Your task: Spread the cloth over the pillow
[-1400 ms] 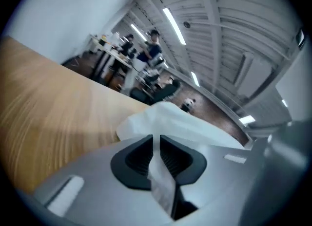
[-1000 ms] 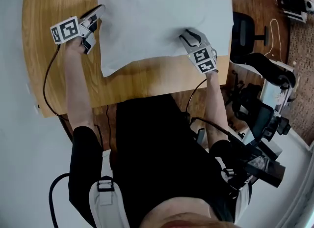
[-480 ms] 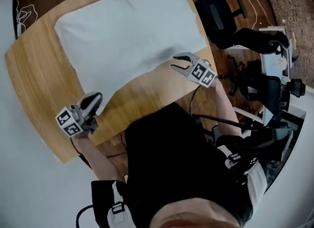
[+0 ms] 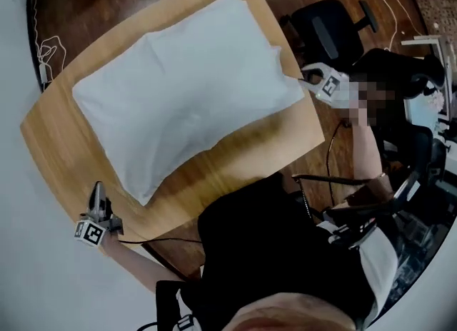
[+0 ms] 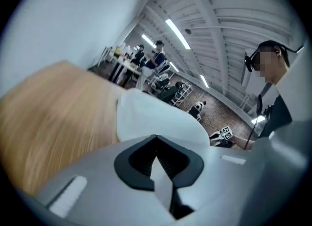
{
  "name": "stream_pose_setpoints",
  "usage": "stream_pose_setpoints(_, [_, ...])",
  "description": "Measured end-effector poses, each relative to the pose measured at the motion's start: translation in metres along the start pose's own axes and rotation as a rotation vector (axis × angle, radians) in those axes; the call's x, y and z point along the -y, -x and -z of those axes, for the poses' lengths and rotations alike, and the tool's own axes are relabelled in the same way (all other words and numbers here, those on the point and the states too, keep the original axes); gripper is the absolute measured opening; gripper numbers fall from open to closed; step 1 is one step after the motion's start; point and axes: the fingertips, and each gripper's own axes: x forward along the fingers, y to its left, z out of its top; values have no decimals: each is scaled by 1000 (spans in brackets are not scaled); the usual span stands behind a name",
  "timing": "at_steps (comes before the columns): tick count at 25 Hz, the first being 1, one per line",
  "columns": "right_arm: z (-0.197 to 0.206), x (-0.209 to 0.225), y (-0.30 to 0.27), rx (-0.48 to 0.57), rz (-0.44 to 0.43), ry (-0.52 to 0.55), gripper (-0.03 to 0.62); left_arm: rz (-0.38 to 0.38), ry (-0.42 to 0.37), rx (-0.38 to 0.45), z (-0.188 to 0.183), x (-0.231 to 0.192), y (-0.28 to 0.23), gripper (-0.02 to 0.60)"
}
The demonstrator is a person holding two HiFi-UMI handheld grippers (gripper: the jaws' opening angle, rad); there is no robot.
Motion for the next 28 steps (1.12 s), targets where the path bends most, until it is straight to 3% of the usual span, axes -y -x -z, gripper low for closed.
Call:
stream_pose_setpoints(2, [-71, 83, -6, 141, 144, 42, 106, 48, -96, 66, -72, 11, -49, 2])
stream_pose_setpoints(4, [-151, 145, -25, 307, 206, 83, 106, 191, -124, 92, -126, 34, -124, 2])
stream_pose_setpoints(6, [-225, 171, -53, 466, 126, 100, 105, 286, -75, 76, -158, 57, -193, 2])
stream_pose_setpoints(7, [-250, 174, -70, 503, 62, 84, 105, 277, -58, 33, -160, 60, -222, 2])
stream_pose_setpoints(8, [-262, 175, -90, 502, 5, 59, 97, 217, -72, -40, -154, 51, -246, 2])
stream_pose_setpoints(10, [-251, 180, -135, 420, -60, -3, 64, 36, -133, -200, -128, 15, -279, 2])
stream_pose_setpoints(12, [-224, 187, -167, 360, -76, -74, 3, -52, -128, -258, -112, -11, -291, 2])
stream_pose_setpoints(15, [-202, 205, -170, 411, -37, -168, 2, -85, -122, -220, -119, -28, -293, 2])
stream_pose_setpoints(17, [-185, 223, -146, 429, 58, -191, 1, -129, -179, -165, -135, -26, -277, 1])
stream_pose_setpoints(19, [-159, 218, -95, 543, 107, -247, 0, -147, -268, -94, -145, -6, -240, 1])
stream_pose_setpoints(21, [-116, 181, -31, 653, 121, -279, 9, -73, -313, -16, -137, 29, -189, 1])
stream_pose_setpoints(23, [-66, 116, 13, 631, 108, -240, 8, 130, -293, 48, -107, 88, -138, 1])
stream_pose_setpoints(26, [0, 0, 0, 411, 28, -196, 9, 510, -238, -11, 0, 158, -81, 1])
stream_pose_setpoints(27, [20, -30, -23, 330, 12, -175, 9, 562, -220, -67, 44, 159, -74, 1])
stream_pose_setpoints(28, [35, -55, -49, 264, 6, -150, 9, 562, -196, -133, 85, 151, -73, 1])
